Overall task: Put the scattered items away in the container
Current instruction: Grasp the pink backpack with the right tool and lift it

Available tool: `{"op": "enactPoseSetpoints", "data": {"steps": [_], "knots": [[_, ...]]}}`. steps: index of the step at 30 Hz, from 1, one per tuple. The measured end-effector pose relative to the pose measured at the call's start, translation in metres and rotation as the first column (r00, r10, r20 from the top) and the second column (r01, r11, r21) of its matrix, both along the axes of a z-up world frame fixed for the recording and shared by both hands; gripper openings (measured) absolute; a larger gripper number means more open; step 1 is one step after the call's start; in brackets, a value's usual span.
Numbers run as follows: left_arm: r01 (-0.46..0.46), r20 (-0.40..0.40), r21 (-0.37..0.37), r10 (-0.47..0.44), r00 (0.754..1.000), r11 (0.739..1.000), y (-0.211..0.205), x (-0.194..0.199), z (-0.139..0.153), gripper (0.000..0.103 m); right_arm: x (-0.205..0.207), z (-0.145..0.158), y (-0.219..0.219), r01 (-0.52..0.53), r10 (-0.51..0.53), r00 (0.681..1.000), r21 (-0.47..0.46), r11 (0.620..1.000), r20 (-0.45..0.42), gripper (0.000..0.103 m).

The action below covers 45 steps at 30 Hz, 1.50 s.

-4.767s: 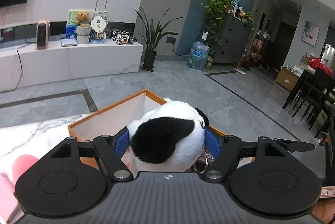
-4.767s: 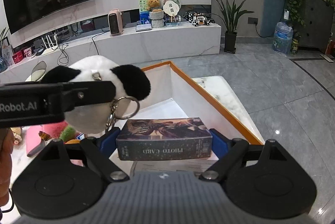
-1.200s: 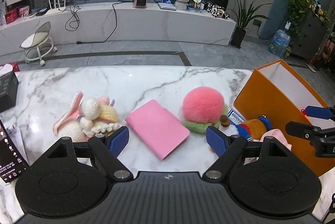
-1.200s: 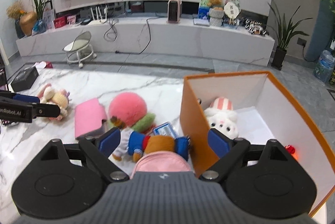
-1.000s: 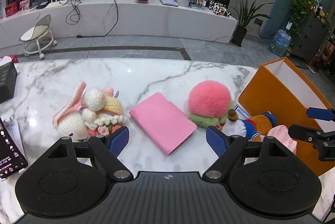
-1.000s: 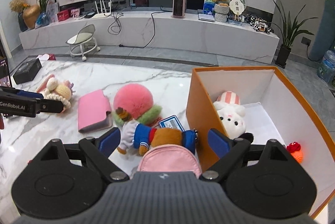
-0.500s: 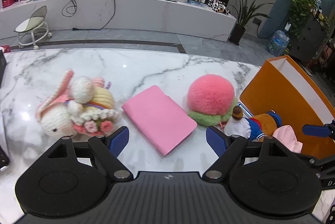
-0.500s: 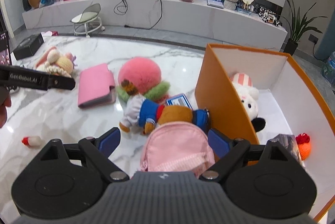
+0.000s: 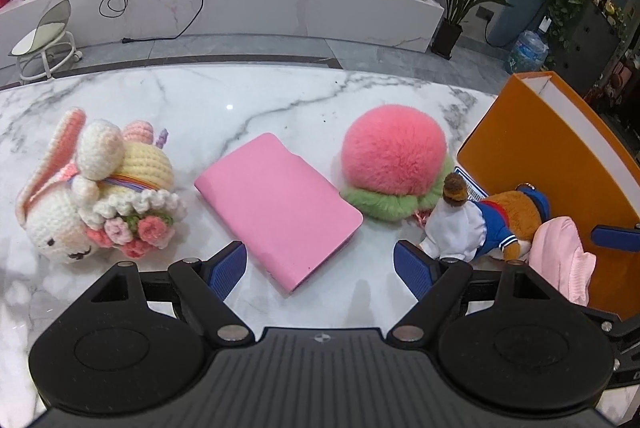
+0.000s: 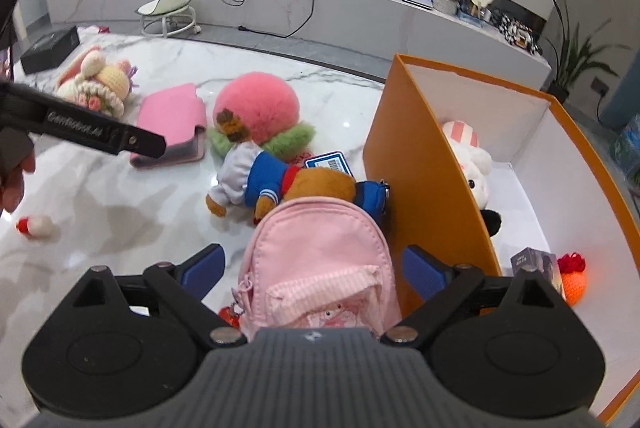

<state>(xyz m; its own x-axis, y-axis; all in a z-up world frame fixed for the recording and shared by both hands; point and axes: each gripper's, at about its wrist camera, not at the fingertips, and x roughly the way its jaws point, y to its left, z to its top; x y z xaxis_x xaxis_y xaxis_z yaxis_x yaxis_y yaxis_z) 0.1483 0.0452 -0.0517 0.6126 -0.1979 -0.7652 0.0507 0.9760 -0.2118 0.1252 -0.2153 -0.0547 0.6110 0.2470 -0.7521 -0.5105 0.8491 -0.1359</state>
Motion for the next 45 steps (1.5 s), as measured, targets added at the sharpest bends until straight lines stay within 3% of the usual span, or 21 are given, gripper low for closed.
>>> {"op": "enactPoseSetpoints", "data": {"steps": [5, 18, 19, 21, 27, 36, 45], "knots": [[0.008, -0.005, 0.004, -0.008, 1.0, 1.0, -0.002, 0.002, -0.001, 0.096, -0.007, -0.004, 0.004, -0.044, 0.044, 0.999, -0.011, 0.999, -0.015, 0.097], [0.01, -0.009, 0.013, -0.01, 1.0, 1.0, 0.011, -0.009, 0.005, 0.096, -0.012, -0.034, 0.02, -0.051, 0.058, 0.998, -0.22, 0.974, 0.023, 0.096], [0.007, -0.009, 0.013, -0.006, 1.0, 1.0, 0.014, -0.011, 0.005, 0.096, -0.012, -0.034, 0.02, -0.048, 0.057, 0.998, -0.234, 0.971, 0.031, 0.093], [-0.002, -0.012, 0.014, 0.002, 1.0, 1.0, 0.02, -0.016, 0.006, 0.096, -0.011, -0.035, 0.02, -0.04, 0.055, 0.997, -0.262, 0.964, 0.051, 0.073], [-0.029, -0.025, 0.024, 0.03, 0.999, 0.999, 0.04, -0.034, 0.012, 0.096, -0.008, -0.026, 0.013, -0.048, 0.058, 0.998, -0.225, 0.973, 0.039, 0.064], [-0.012, -0.061, 0.055, 0.015, 0.998, 0.998, 0.057, -0.067, 0.019, 0.096, -0.017, -0.016, 0.021, -0.078, 0.08, 0.997, -0.151, 0.985, 0.008, 0.063], [0.116, -0.083, 0.053, -0.111, 0.99, 0.992, 0.056, -0.088, 0.015, 0.089, -0.023, -0.007, 0.026, -0.09, 0.092, 0.996, -0.118, 0.989, 0.019, 0.064]]}}
